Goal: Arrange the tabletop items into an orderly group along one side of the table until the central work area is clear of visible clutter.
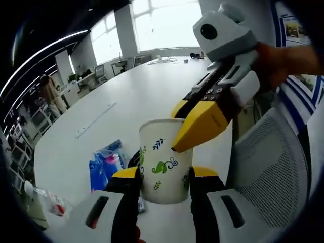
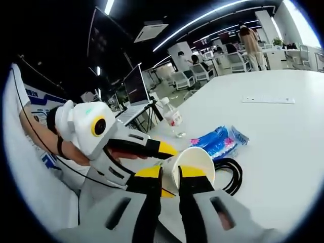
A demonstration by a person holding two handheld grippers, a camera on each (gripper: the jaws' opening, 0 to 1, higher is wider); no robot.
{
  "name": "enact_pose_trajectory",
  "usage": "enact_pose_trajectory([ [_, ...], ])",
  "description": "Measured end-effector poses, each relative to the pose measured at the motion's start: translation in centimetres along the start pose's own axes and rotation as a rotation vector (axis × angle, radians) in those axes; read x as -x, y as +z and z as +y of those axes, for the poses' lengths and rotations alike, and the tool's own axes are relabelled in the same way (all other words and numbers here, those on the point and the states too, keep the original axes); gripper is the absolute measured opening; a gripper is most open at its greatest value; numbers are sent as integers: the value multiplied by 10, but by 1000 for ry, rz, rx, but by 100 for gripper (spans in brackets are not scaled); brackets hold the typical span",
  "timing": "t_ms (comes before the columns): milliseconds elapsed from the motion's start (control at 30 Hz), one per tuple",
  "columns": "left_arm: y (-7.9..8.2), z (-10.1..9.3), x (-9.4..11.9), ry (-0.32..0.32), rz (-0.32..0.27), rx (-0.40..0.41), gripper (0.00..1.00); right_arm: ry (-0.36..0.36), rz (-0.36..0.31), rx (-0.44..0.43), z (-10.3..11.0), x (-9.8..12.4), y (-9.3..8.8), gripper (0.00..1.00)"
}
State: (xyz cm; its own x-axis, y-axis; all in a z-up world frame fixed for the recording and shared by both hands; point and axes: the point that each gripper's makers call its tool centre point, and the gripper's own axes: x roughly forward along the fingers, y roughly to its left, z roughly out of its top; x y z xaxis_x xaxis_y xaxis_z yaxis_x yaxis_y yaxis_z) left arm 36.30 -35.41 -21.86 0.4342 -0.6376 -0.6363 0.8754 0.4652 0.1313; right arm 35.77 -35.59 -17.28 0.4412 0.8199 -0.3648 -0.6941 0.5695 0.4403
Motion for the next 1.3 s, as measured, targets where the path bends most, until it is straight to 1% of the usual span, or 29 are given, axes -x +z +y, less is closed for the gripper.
enact_pose_trajectory([
  [167, -2, 1, 0, 3, 12, -29, 38, 20, 15, 33, 9, -5, 2, 4],
  [267, -3, 1, 0, 7, 18, -50, 38, 40, 39, 65, 16, -10, 1, 1],
  [333, -5, 2, -1, 13, 22, -52, 38, 29, 59, 100, 18, -13, -1, 0],
  [500, -6, 3, -1, 19, 20, -43, 38, 31, 80, 124, 20, -16, -2, 1],
  [733, -6, 7, 0, 33, 18, -68, 40, 42, 105, 156, 25, -18, -2, 0],
  [933, -4, 6, 1, 20, 0, -71, 44, 66, 129, 195, 33, -20, -1, 0],
  [1067, -3, 4, 1, 14, -1, -99, 44, 77, 156, 234, 38, -20, -3, 0],
  [1300, -3, 1, 1, -4, 1, -103, 44, 94, 202, 293, 43, -22, -7, 1],
])
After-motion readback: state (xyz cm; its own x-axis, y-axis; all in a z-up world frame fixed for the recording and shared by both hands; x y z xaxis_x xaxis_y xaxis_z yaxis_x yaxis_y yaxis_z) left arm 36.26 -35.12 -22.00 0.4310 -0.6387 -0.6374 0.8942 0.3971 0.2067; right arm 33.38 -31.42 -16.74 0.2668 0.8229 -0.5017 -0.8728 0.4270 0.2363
